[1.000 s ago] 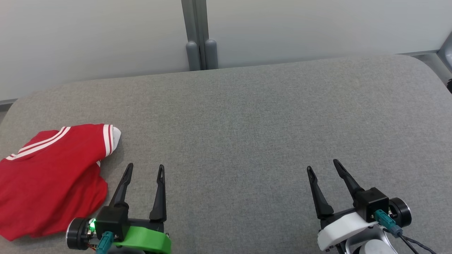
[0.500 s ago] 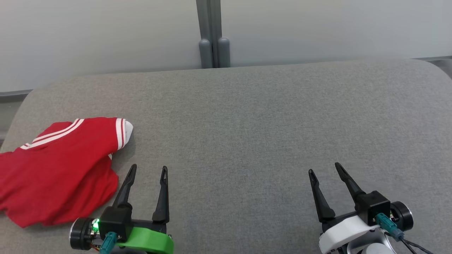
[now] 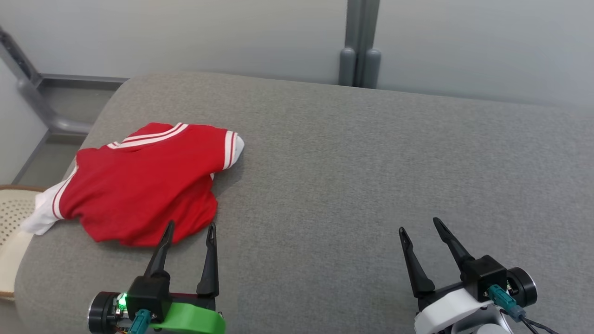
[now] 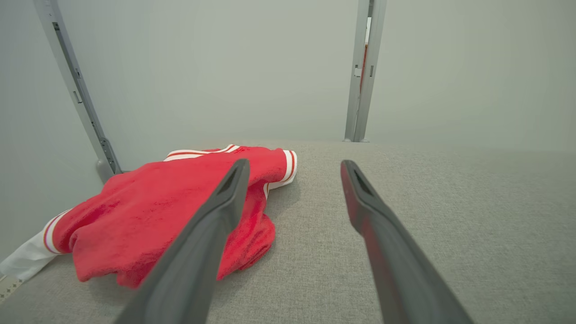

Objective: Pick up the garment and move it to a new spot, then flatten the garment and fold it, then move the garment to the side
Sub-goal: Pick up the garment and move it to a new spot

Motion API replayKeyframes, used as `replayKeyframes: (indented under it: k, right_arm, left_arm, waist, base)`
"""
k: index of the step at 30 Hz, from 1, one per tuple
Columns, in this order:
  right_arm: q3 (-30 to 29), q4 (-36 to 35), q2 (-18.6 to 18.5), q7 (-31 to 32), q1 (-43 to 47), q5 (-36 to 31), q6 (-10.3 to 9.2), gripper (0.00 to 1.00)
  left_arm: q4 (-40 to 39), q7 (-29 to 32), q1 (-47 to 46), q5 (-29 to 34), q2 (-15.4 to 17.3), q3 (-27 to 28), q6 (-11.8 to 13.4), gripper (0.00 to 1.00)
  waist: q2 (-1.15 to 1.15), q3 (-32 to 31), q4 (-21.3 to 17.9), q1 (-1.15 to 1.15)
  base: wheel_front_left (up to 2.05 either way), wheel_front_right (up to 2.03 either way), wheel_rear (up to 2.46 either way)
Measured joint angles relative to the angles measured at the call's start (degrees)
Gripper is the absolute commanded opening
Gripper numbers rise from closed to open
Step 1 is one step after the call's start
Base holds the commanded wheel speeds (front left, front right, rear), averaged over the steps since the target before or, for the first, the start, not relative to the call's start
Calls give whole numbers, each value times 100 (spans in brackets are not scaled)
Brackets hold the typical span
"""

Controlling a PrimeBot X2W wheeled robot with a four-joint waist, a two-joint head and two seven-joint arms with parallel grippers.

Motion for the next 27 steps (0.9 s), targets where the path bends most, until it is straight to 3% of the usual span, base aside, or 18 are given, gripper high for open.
replayKeyframes:
  k: [15, 27]
  right_arm:
    - [149, 27, 2, 0, 137, 63, 1, 100]
    - [241, 99, 3, 0, -39, -45, 2, 100]
  left_arm:
    - [-65, 0, 203, -51, 2, 170, 112, 100]
    - [-247, 0, 219, -311, 2, 210, 332, 100]
  waist:
    - [0, -105, 1326, 0]
    - [0, 102, 1581, 0]
  base:
    - [0, 0, 0]
    - [0, 0, 0]
